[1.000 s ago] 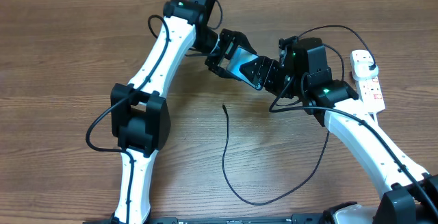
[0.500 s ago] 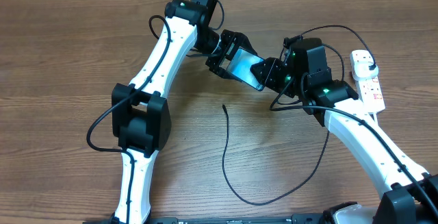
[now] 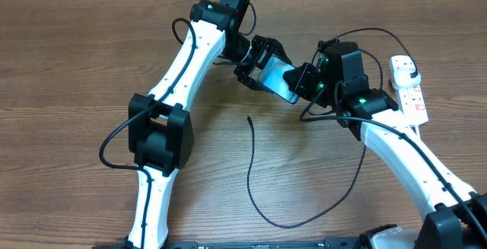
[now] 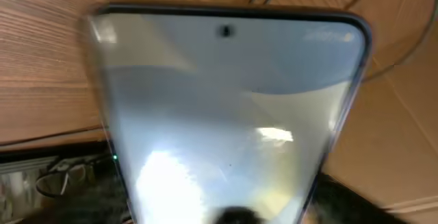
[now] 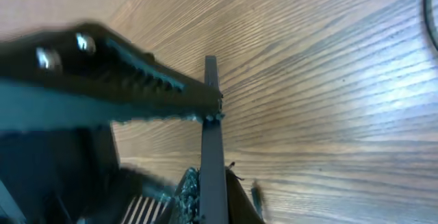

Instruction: Plug charger to phone and switch on socket

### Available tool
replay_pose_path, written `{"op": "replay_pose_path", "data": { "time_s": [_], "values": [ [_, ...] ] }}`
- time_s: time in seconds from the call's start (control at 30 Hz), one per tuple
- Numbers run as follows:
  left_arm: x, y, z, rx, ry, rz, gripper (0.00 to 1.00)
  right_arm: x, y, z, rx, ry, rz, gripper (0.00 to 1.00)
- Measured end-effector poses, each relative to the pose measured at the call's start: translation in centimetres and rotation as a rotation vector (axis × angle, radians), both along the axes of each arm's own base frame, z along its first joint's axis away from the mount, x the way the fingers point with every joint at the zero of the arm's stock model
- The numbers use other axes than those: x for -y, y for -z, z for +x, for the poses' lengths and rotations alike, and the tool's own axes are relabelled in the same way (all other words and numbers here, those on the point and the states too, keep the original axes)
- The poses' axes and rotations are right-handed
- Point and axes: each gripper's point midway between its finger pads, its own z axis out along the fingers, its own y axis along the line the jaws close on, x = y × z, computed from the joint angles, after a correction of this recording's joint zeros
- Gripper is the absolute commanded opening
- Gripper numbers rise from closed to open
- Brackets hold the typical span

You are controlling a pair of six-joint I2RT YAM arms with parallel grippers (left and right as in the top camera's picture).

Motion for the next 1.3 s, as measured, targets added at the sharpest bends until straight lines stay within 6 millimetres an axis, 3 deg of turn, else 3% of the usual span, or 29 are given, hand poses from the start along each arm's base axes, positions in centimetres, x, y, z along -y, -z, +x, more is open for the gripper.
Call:
{"op": "replay_pose_path", "data": {
  "time_s": [0.27,0.37,0.43,0.53,0.73,0.87,1.0,1.3],
  "values": [
    [-1.6,0.4,1.1,0.164,0.097,-0.003,1.0,0.9,0.4,0.2,-0.008,0.017,-0.016,0.04],
    [-3.4,0.0,2.3,0.23,0.115,-0.049,1.0,1.8,0.4,0.6,-0.036,0.079,0.017,0.04],
    [-5.8,-0.8,3.9,0.294,0.105,-0.111,1.0,2.6,0.4,0.9,-0.092,0.177,0.088,0.03],
    [-8.0,-2.0,5.3,0.384,0.104,-0.197,1.0,2.0,-0.6,1.5,-0.17,0.299,0.265,0.04],
    [-5.4,-3.5,7.4,0.587,0.158,-0.268,1.0,0.6,-1.7,1.4,-0.459,0.56,0.65,0.04],
    [-2.8,-4.6,8.7,0.625,0.127,-0.288,1.0,0.1,-3.8,2.8,-0.462,0.598,0.799,0.04],
    [-0.4,-4.6,8.1,0.549,0.091,-0.279,1.0,-0.1,-5.3,3.7,-0.427,0.596,0.866,0.04],
    [0.4,-4.8,8.8,0.45,-0.017,-0.254,0.98,0.1,-5.9,4.2,-0.404,0.601,0.891,0.04]
  ]
}}
